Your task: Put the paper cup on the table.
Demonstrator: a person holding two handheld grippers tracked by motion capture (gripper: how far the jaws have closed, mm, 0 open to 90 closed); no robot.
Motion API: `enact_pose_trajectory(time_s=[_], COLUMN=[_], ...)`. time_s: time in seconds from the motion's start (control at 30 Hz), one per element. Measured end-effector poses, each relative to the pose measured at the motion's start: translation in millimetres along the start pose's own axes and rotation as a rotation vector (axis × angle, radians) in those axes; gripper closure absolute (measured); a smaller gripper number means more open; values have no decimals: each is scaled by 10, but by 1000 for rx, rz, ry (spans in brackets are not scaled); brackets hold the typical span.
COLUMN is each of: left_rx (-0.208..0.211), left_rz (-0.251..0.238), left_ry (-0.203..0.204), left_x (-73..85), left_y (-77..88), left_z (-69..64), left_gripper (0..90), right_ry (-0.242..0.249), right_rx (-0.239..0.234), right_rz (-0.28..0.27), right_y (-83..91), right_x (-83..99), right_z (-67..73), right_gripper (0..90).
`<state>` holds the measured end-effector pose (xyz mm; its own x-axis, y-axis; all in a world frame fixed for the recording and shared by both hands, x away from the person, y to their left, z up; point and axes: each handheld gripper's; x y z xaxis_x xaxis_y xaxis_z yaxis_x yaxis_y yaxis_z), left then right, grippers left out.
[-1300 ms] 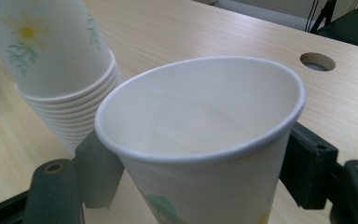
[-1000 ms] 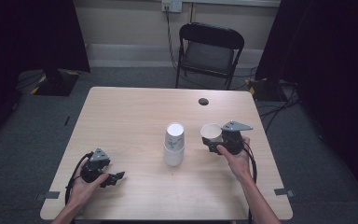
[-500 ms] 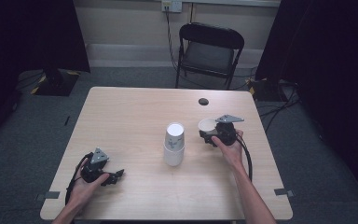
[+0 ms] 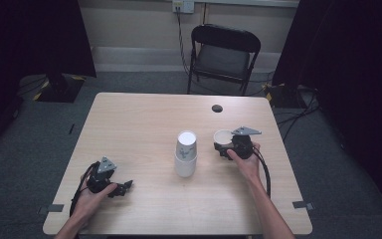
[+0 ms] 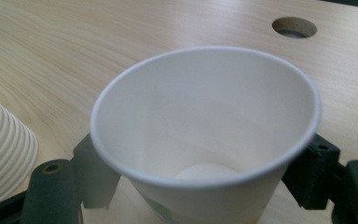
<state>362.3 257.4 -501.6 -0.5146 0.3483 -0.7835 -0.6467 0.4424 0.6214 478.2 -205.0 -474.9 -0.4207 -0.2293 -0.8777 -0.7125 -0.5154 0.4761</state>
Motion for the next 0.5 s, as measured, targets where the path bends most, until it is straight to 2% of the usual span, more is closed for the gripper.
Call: enact_pose_trajectory(time_s=[0.13, 0.3, 0.47, 0.5], left_rx=[-5, -6, -6, -9], left_rz=[0, 0, 2, 6], left_ry=[4, 5, 6, 7], left_x=[1, 0, 0, -3], left_y=[1, 1, -1, -5], left_z=[-5, -6, -5, -1], left_gripper=[52, 52, 45, 38], right_ry=[-24, -6, -33, -36], right_rx=[1, -2, -17, -17], right_rz=[2, 16, 28, 35], right_y=[48, 68, 74, 80], right_x=[80, 97, 109, 110], right_z=[-31, -15, -41, -47], right_gripper=[257, 257, 132, 139])
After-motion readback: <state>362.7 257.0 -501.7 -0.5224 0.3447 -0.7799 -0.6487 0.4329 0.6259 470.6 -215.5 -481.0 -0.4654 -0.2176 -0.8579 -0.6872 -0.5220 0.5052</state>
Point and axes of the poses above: each handheld gripper's, and its own axes: y roughly backward along the jaws, x roughly out of its underside, z roughly to its left, and after that the axes turned 5 degrees about -z, right-handed
